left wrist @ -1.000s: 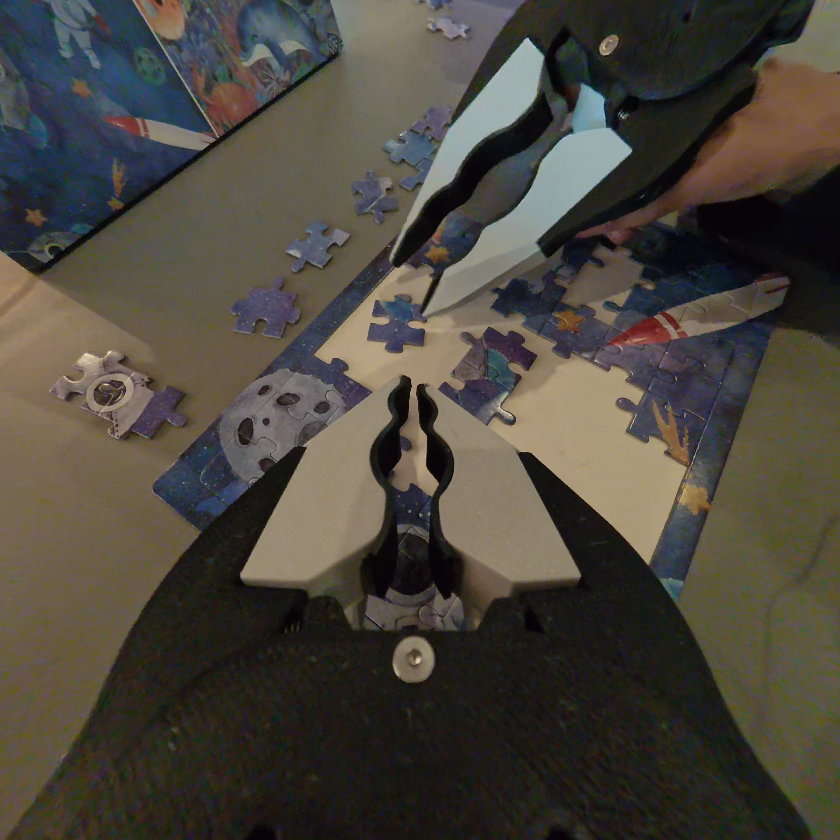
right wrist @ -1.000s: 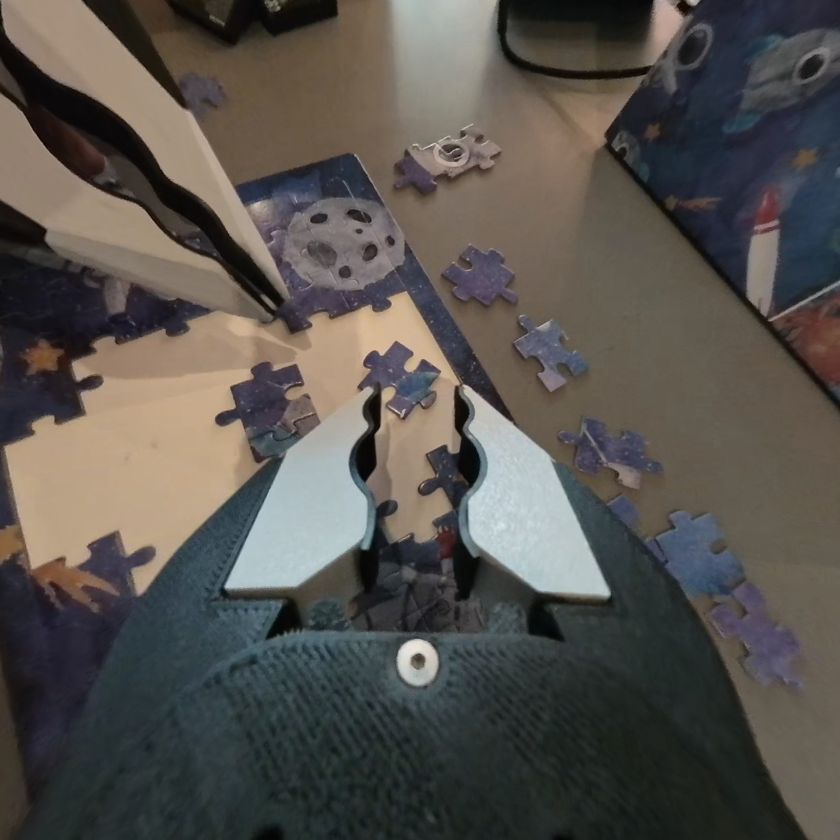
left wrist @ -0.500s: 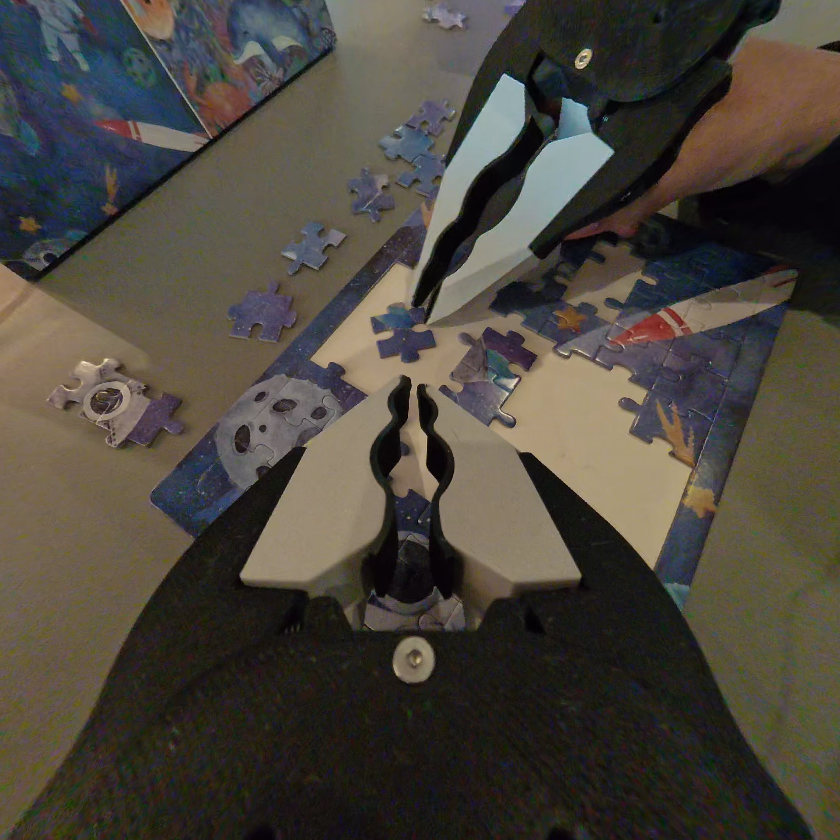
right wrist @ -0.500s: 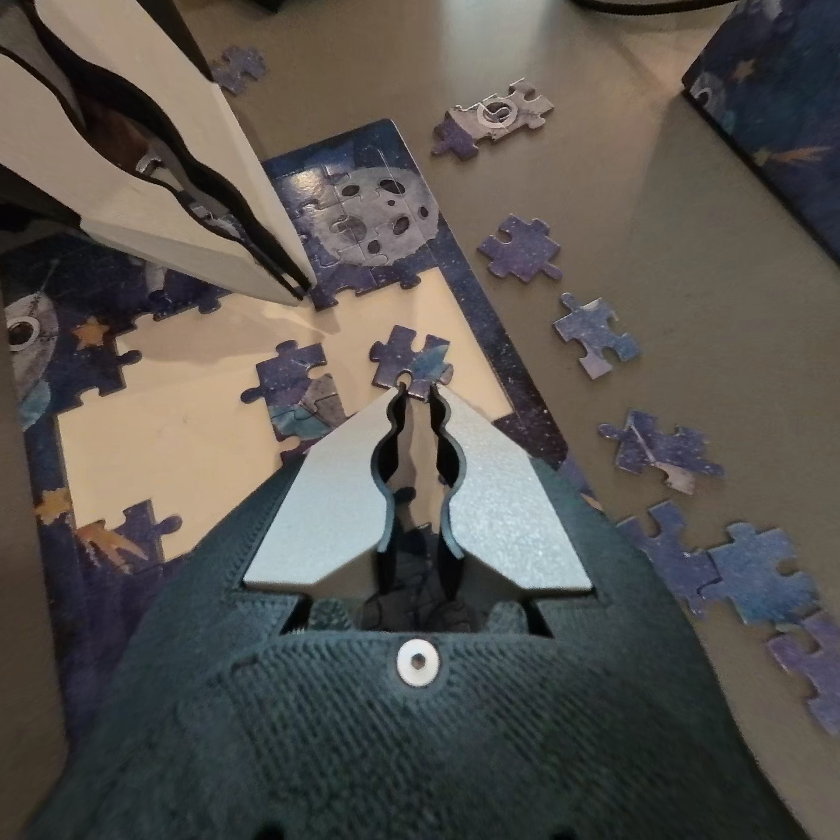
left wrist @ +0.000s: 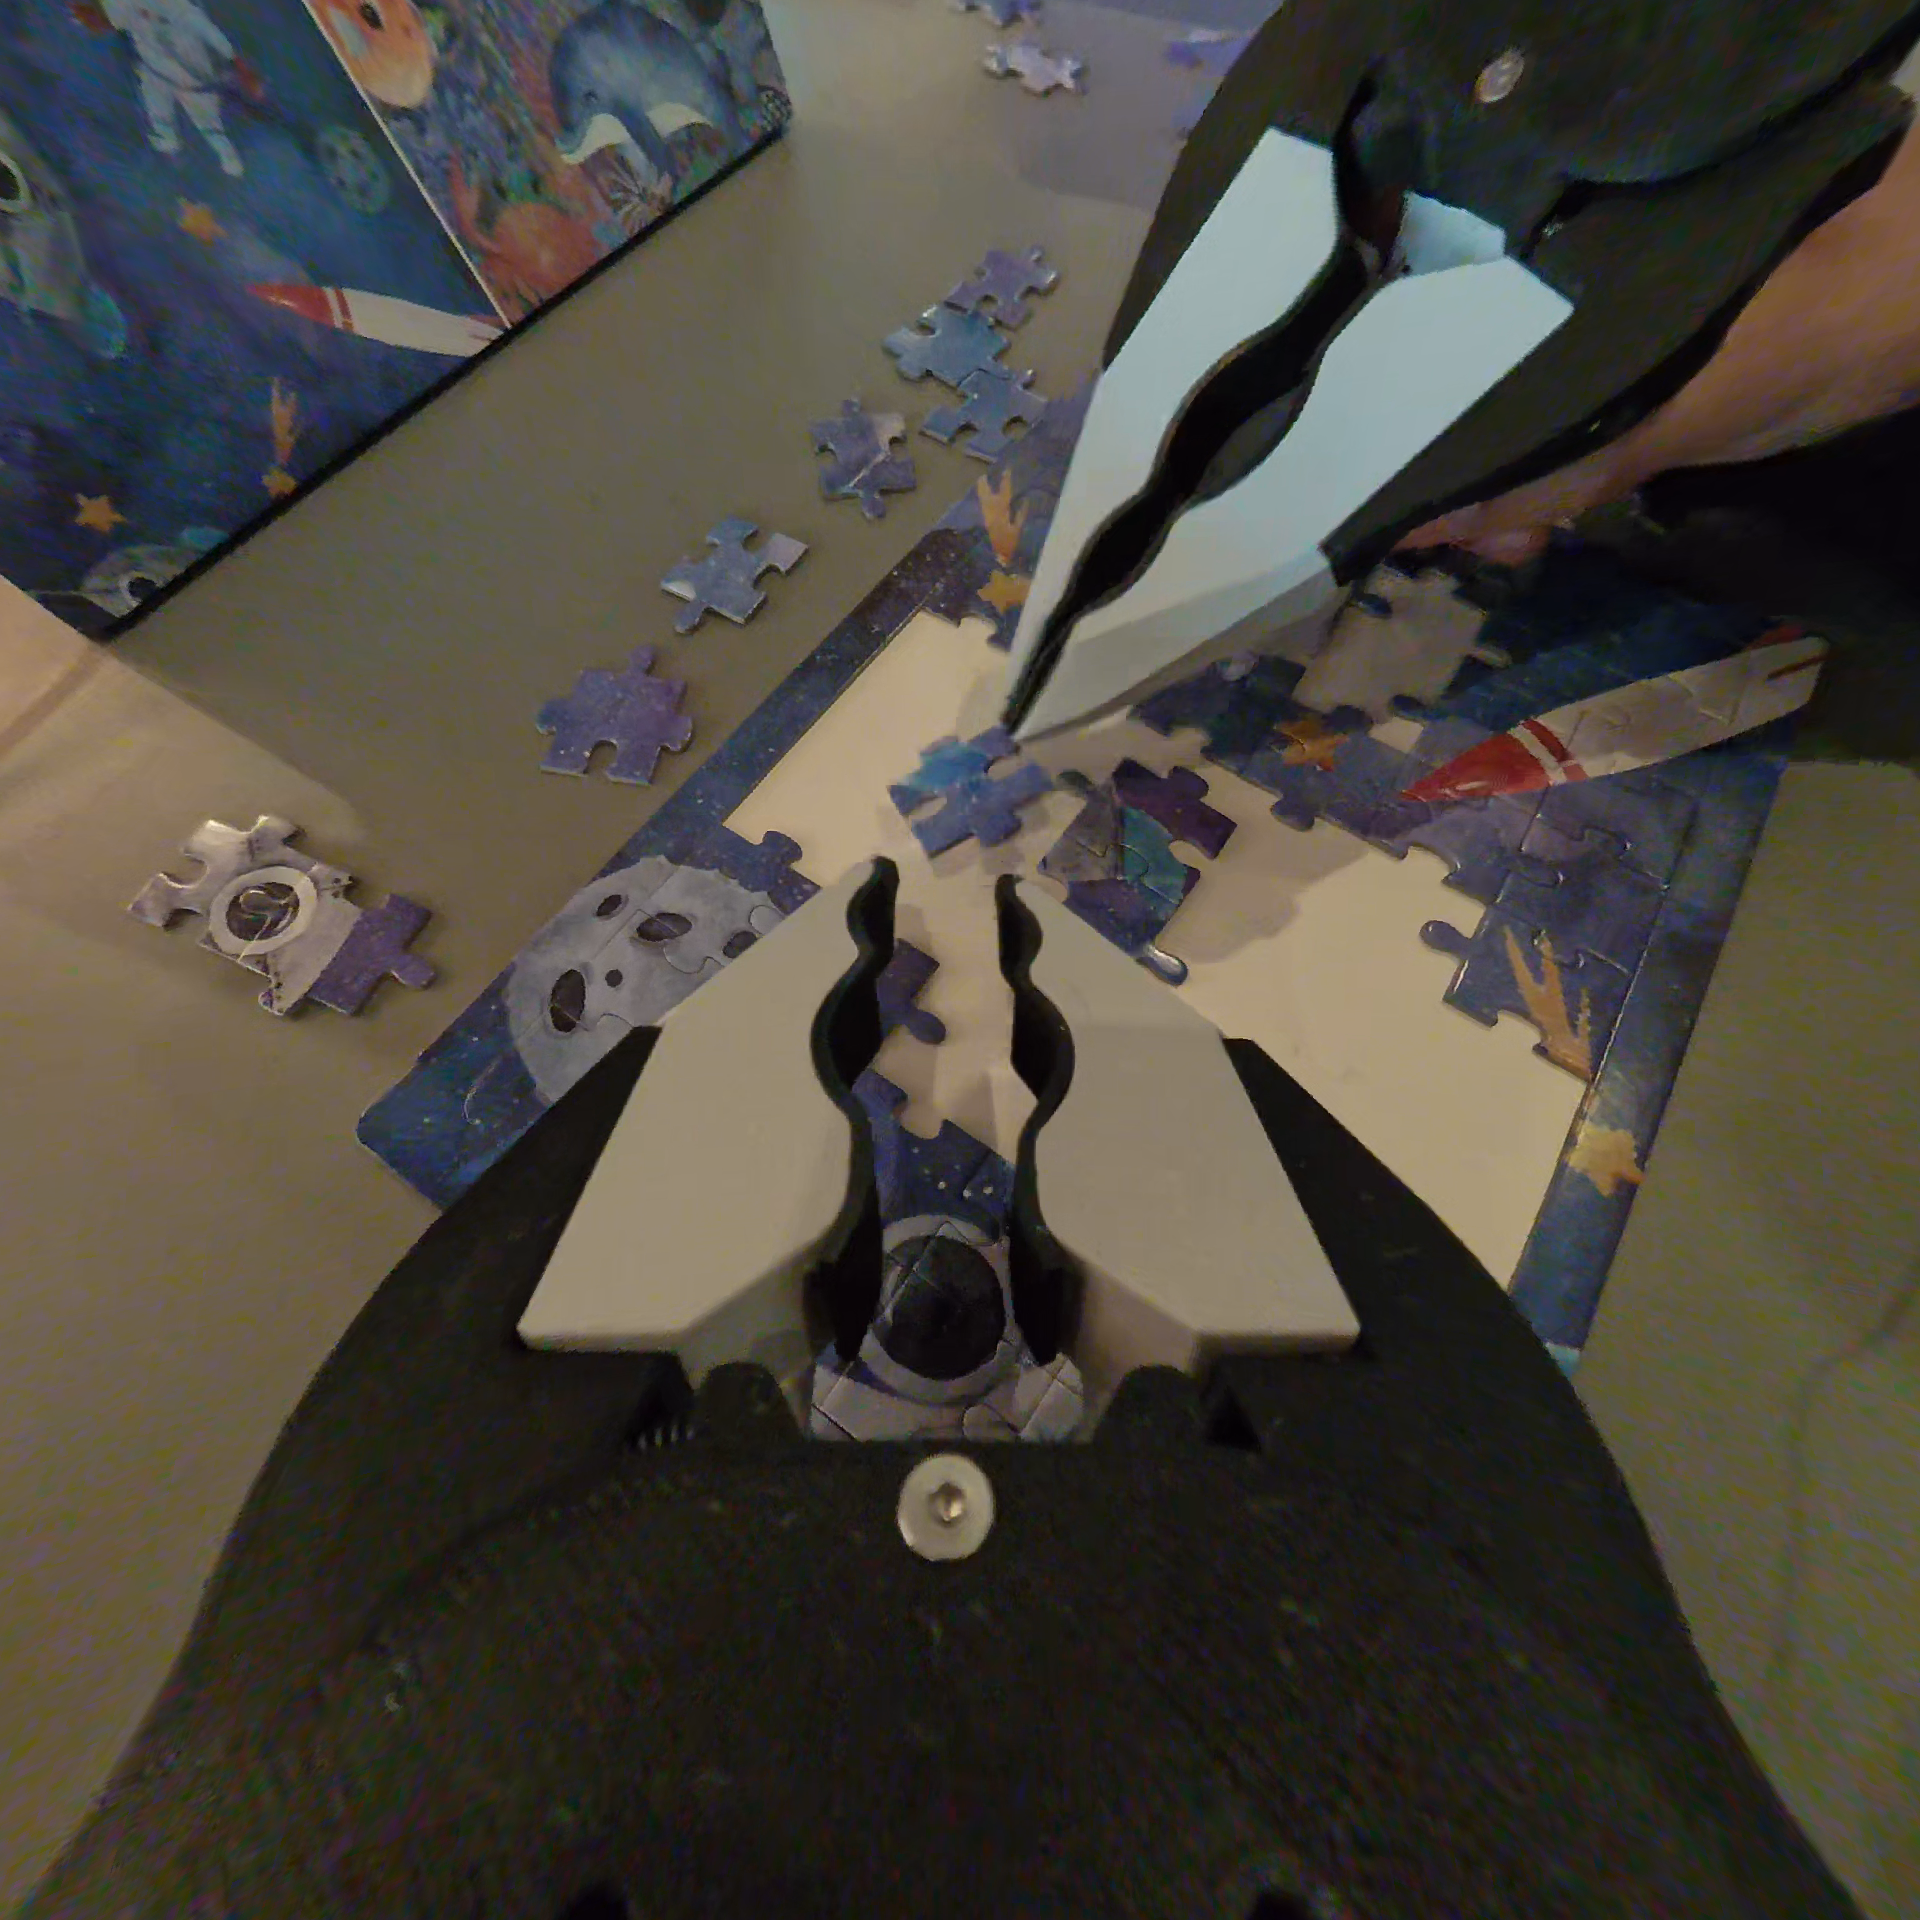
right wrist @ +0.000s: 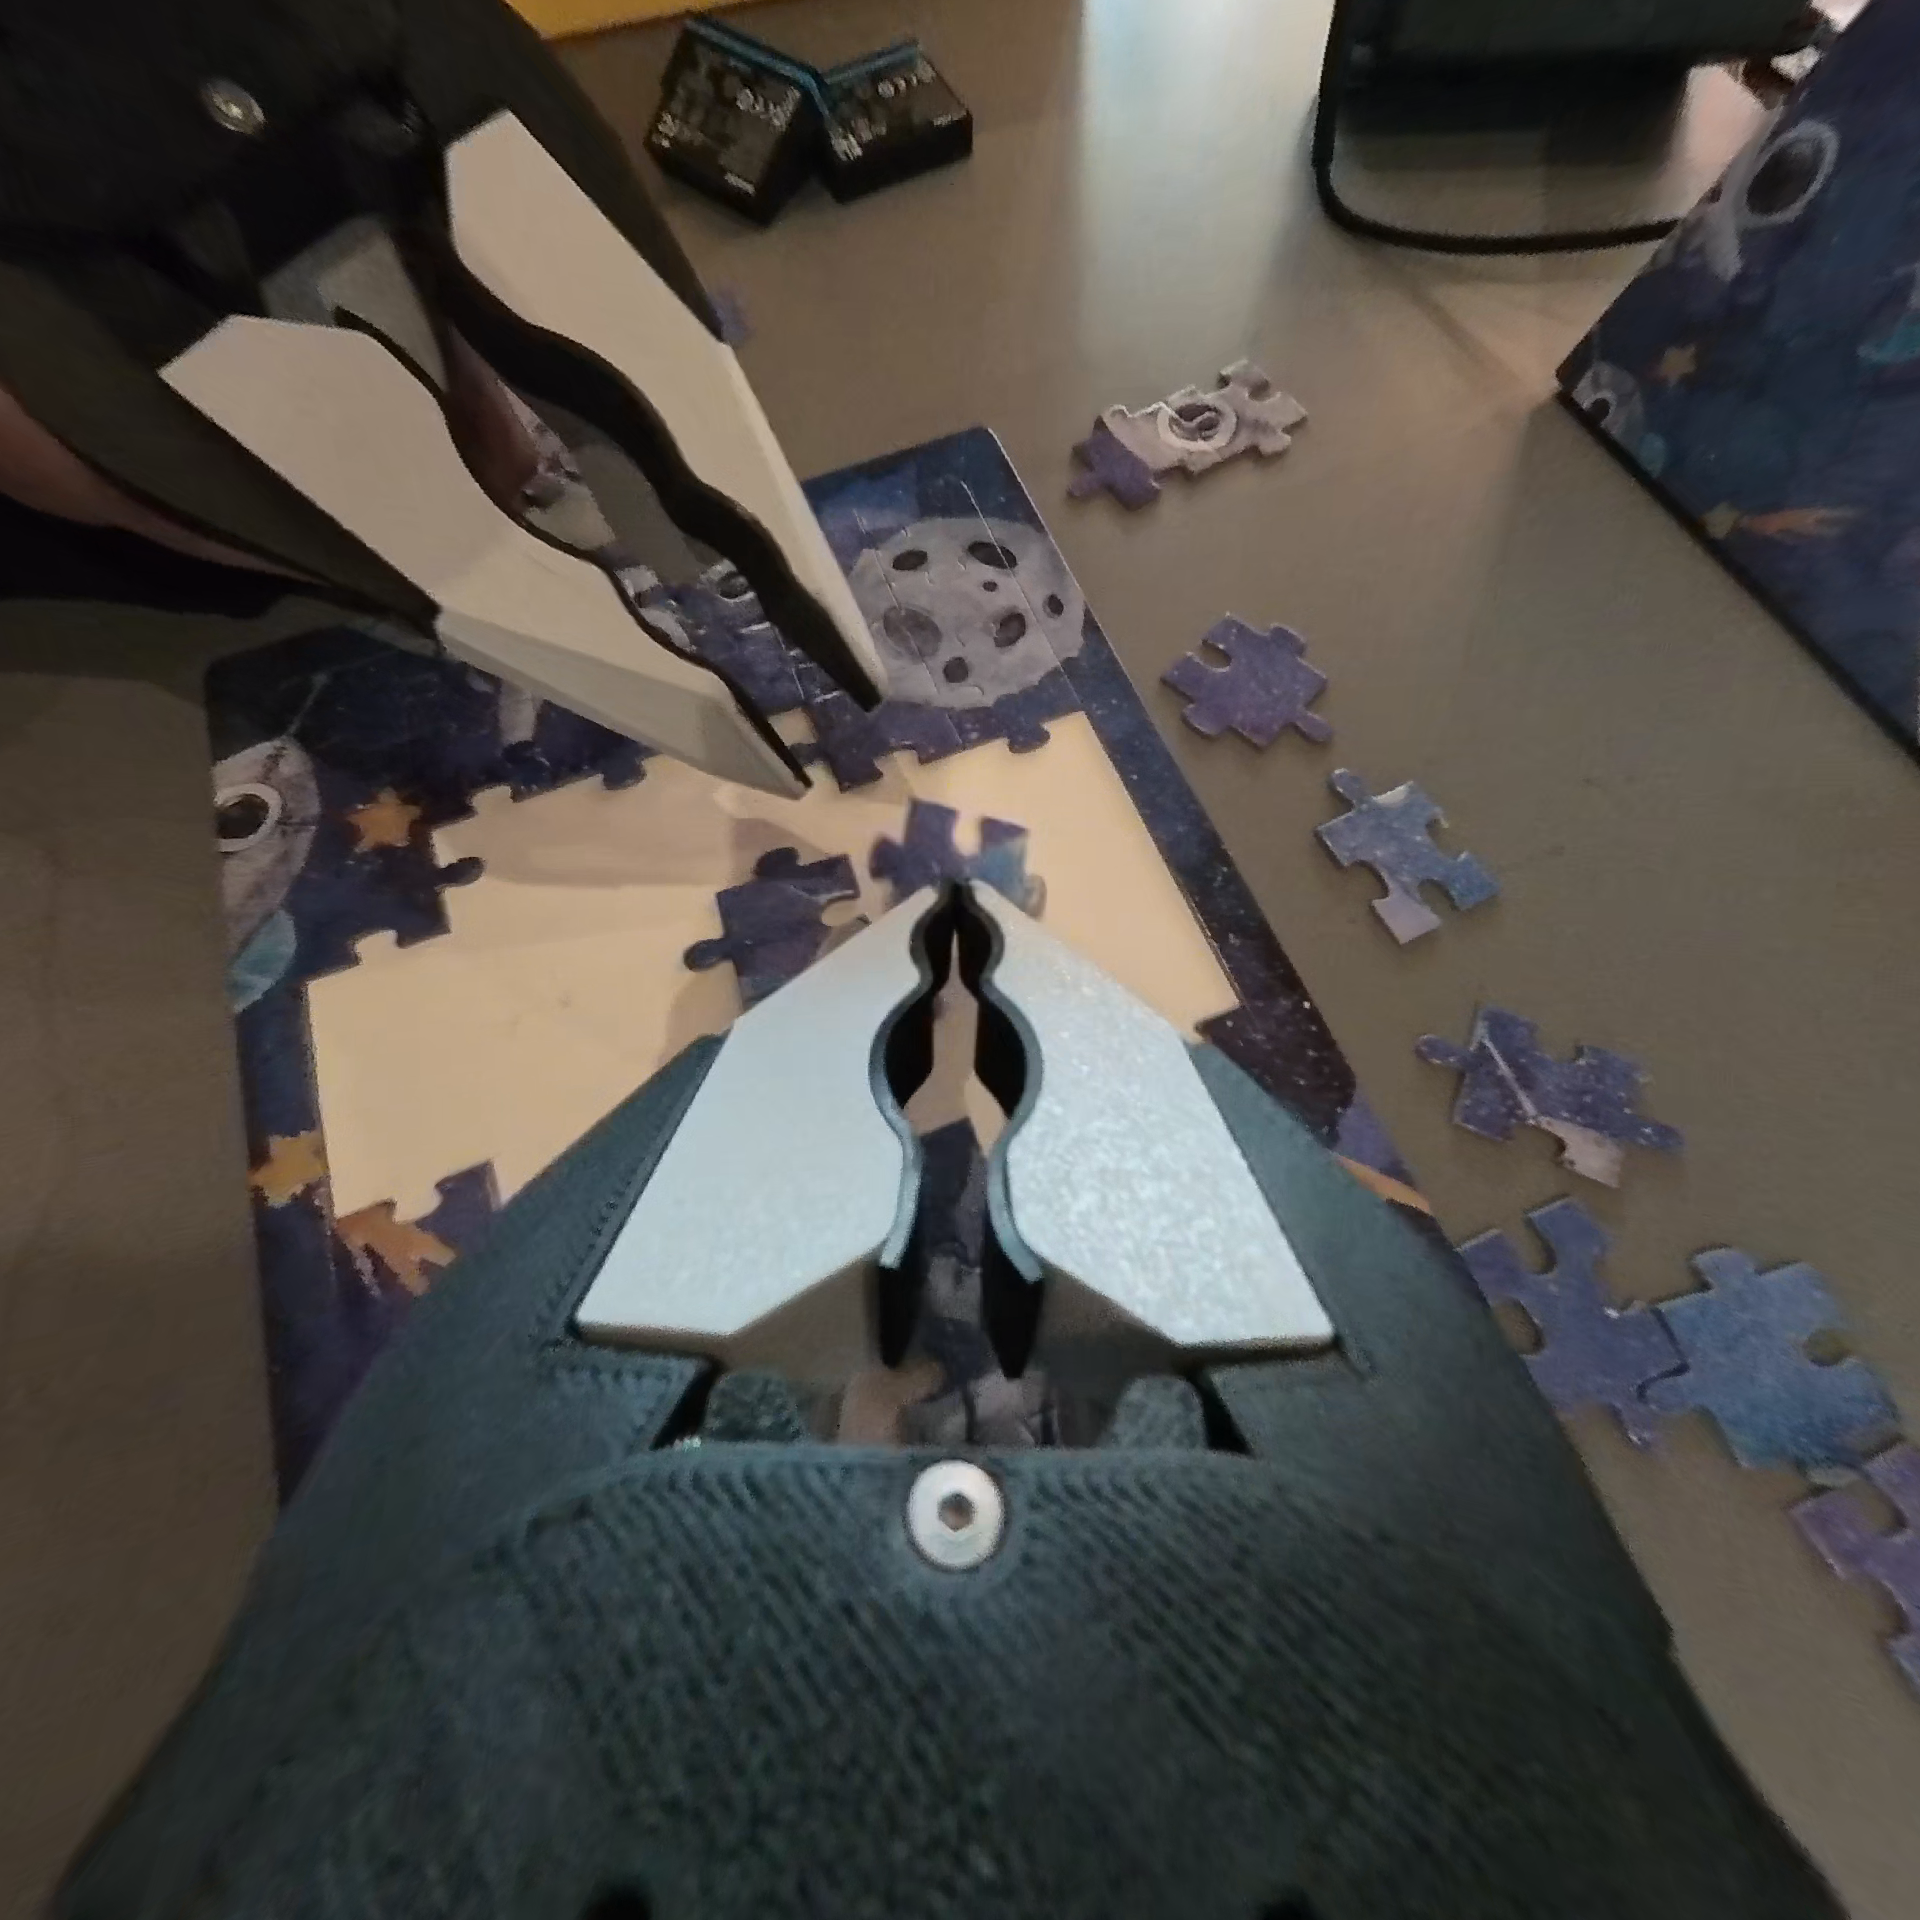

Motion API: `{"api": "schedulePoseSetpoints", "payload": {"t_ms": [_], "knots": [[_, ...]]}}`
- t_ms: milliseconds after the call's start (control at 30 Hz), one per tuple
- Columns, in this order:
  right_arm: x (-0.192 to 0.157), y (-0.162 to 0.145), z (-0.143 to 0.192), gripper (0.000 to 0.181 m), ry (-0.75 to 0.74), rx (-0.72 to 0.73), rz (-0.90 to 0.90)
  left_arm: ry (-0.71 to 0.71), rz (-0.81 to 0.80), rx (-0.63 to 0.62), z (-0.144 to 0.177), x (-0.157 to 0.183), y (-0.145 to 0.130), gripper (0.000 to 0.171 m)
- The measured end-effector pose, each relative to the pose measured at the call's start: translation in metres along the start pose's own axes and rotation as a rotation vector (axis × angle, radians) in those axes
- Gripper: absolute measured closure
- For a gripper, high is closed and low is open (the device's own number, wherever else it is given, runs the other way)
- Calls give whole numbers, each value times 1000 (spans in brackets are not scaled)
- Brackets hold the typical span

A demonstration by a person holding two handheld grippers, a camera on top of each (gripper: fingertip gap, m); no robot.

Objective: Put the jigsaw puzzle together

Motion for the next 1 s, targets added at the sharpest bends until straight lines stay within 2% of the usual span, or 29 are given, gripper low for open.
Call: {"api": "schedulePoseSetpoints", "payload": {"t_ms": [200,333,433,567,600,667,733,833,1000], "knots": [[-5,1,5,181,2,2,6,-4,-1,-12,-1,0,-1,146],[2,-1,3,176,-57,-1,-6,10,-3,-25,-3,0,-1,145],[13,-3,2,174,-146,-7,-24,80,43,-53,-9,-5,2,142],[21,-5,5,174,-195,4,-50,-34,175,-99,-27,4,16,133],[22,-5,7,174,-196,10,-56,-26,169,-132,-32,4,16,130],[22,-7,10,174,-195,15,-62,86,113,-235,-39,-1,10,124],[21,-8,13,174,-204,14,-56,127,73,-249,-40,0,10,122],[19,-7,16,174,-220,9,-25,89,70,-253,-42,6,10,138],[11,-3,18,173,-249,11,47,80,61,-251,-42,4,10,148]]}}
Point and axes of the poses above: each gripper's, where its closed fingertips meet, z back along the fingers, y out of its top, x = y × z across the jaws, the point moved 7 cm from there along z, back along the fingers, and after that the axes turned 10 degrees about -y, right-handed, at the moved point
